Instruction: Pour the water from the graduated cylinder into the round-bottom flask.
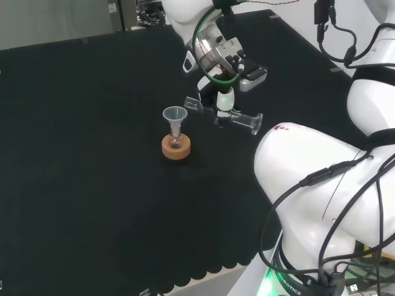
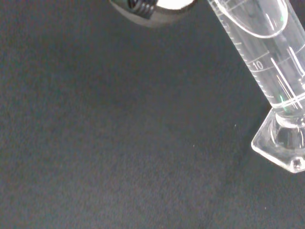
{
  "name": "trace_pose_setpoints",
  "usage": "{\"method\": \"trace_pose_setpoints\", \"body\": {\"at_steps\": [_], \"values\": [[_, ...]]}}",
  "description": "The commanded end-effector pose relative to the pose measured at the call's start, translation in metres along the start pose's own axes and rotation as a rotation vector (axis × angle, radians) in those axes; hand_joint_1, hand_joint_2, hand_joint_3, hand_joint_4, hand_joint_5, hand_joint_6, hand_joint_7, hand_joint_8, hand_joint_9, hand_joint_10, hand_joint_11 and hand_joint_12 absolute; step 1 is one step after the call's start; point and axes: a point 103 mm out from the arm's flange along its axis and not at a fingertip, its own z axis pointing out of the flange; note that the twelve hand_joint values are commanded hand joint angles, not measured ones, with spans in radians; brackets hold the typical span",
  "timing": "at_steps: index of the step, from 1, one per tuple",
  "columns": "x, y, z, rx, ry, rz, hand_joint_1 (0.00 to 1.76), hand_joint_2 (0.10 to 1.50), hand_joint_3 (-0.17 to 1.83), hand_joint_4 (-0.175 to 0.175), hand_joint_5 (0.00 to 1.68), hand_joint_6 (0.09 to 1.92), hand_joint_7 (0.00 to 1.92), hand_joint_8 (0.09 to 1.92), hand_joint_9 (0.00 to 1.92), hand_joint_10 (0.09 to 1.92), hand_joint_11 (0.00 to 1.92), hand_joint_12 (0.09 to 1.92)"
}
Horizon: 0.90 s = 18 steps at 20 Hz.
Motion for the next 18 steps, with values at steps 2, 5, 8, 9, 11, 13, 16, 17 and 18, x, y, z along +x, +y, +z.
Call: {"method": "trace_pose_setpoints", "body": {"at_steps": [2, 5, 8, 9, 11, 13, 16, 17, 18], "values": [[0.002, -0.001, 0.002, 0.084, -0.017, 0.008, 1.17, 1.08, 0.01, -0.171, 1.05, 0.9, 1.35, 0.26, 1.54, 0.09, 1.37, 0.7], [0.002, -0.003, 0.001, 0.106, -0.029, 0.017, 1.17, 1.08, 0.01, -0.171, 1.05, 0.9, 1.35, 0.26, 1.54, 0.09, 1.37, 0.7], [0.003, -0.003, -0.001, 0.12, -0.037, 0.023, 1.17, 1.08, 0.01, -0.171, 1.05, 0.9, 1.36, 0.26, 1.54, 0.09, 1.37, 0.7], [0.004, -0.003, -0.003, 0.125, -0.041, 0.025, 1.17, 1.08, 0.01, -0.172, 1.05, 0.9, 1.36, 0.26, 1.54, 0.09, 1.37, 0.7], [0.006, -0.003, -0.005, 0.133, -0.047, 0.026, 1.17, 1.08, 0.01, -0.172, 1.05, 0.9, 1.36, 0.26, 1.54, 0.09, 1.37, 0.69], [0.008, -0.002, -0.008, 0.14, -0.051, 0.031, 1.17, 1.08, 0.01, -0.172, 1.05, 0.9, 1.36, 0.26, 1.54, 0.09, 1.37, 0.69], [0.01, -0.001, -0.012, 0.155, -0.049, 0.033, 1.17, 1.08, 0.01, -0.172, 1.05, 0.9, 1.36, 0.26, 1.54, 0.09, 1.37, 0.69], [0.011, -0.001, -0.013, 0.165, -0.048, 0.035, 1.17, 1.08, 0.01, -0.172, 1.05, 0.9, 1.36, 0.26, 1.54, 0.09, 1.37, 0.69], [0.011, 0.0, -0.014, 0.176, -0.046, 0.038, 1.17, 1.08, 0.01, -0.172, 1.05, 0.9, 1.36, 0.26, 1.54, 0.09, 1.37, 0.69]]}}
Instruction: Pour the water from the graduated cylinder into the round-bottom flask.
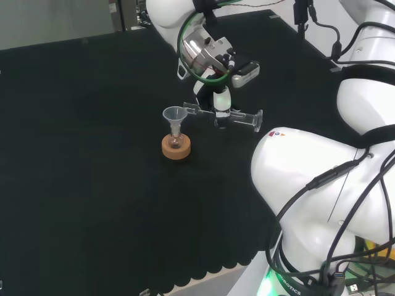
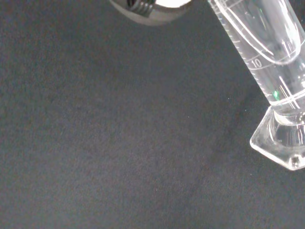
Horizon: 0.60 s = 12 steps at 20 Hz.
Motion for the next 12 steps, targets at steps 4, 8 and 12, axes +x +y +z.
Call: {"method": "trace_pose_setpoints", "body": {"at_steps": [4, 8, 12], "values": [[0.0027, 0.0004, -0.01, 0.073, 0.014, 0.022, 1.17, 1.08, 0.01, -0.172, 1.05, 0.9, 1.36, 0.25, 1.54, 0.09, 1.37, 0.69], [0.0034, 0.0007, -0.0125, 0.126, 0.017, 0.041, 1.17, 1.08, 0.01, -0.172, 1.05, 0.9, 1.36, 0.25, 1.55, 0.09, 1.37, 0.69], [0.004, 0.001, -0.0127, 0.167, 0.019, 0.053, 1.17, 1.08, 0.01, -0.172, 1.05, 0.9, 1.36, 0.25, 1.55, 0.09, 1.37, 0.69]]}}
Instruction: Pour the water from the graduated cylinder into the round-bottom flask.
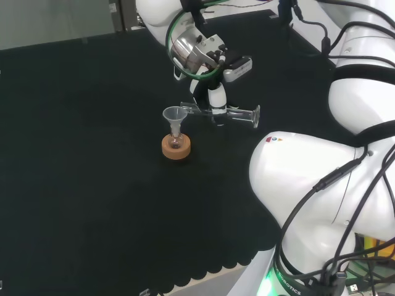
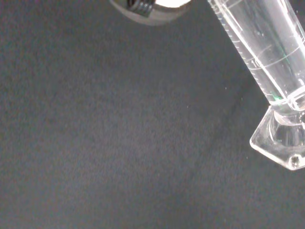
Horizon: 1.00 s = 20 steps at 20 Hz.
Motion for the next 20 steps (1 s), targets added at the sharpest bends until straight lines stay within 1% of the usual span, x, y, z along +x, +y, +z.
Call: {"method": "trace_pose_setpoints", "body": {"at_steps": [1, 8, 9, 11, 17, 20], "values": [[0.002, 0.0, 0.0, 0.072, 0.01, 0.021, 1.17, 1.08, 0.01, -0.173, 1.05, 0.9, 1.36, 0.25, 1.55, 0.09, 1.37, 0.69], [0.007, -0.002, -0.004, 0.078, 0.003, 0.024, 1.17, 1.09, 0.01, -0.175, 1.05, 0.91, 1.39, 0.19, 1.55, 0.09, 1.38, 0.68], [0.012, -0.003, -0.006, 0.078, 0.0, 0.032, 1.17, 1.08, 0.01, -0.175, 1.05, 0.91, 1.39, 0.18, 1.55, 0.09, 1.38, 0.68], [0.014, -0.003, -0.007, 0.083, -0.003, 0.035, 1.17, 1.08, 0.01, -0.175, 1.05, 0.91, 1.39, 0.18, 1.55, 0.09, 1.38, 0.68], [0.006, -0.003, -0.008, 0.103, -0.012, 0.038, 1.17, 1.08, 0.01, -0.175, 1.05, 0.91, 1.4, 0.17, 1.55, 0.09, 1.38, 0.68], [0.008, -0.005, -0.01, 0.111, -0.016, 0.046, 1.17, 1.09, 0.01, -0.175, 1.05, 0.91, 1.4, 0.17, 1.55, 0.09, 1.38, 0.68]]}}
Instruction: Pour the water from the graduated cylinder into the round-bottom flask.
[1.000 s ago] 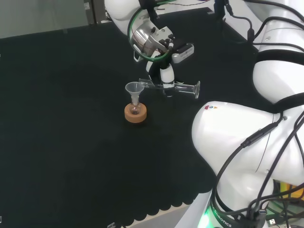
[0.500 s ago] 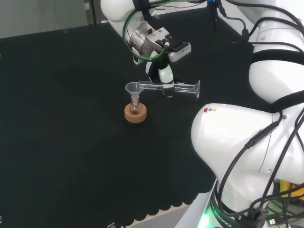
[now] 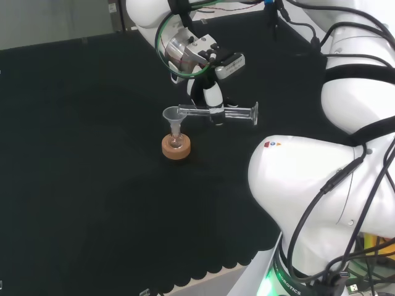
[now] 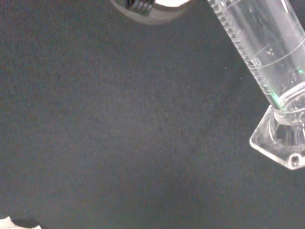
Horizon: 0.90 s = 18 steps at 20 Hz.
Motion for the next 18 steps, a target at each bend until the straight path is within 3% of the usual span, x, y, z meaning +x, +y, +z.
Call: {"method": "trace_pose_setpoints", "body": {"at_steps": [1, 18], "values": [[0.0004, -0.0027, -0.0023, 0.013, -0.007, 0.01, 1.17, 1.09, 0.01, -0.175, 1.05, 0.91, 1.4, 0.17, 1.55, 0.09, 1.38, 0.68], [0.0086, -0.0077, -0.0091, 0.031, -0.012, 0.047, 1.17, 1.09, 0.01, -0.175, 1.05, 0.91, 1.4, 0.16, 1.55, 0.09, 1.38, 0.68]]}}
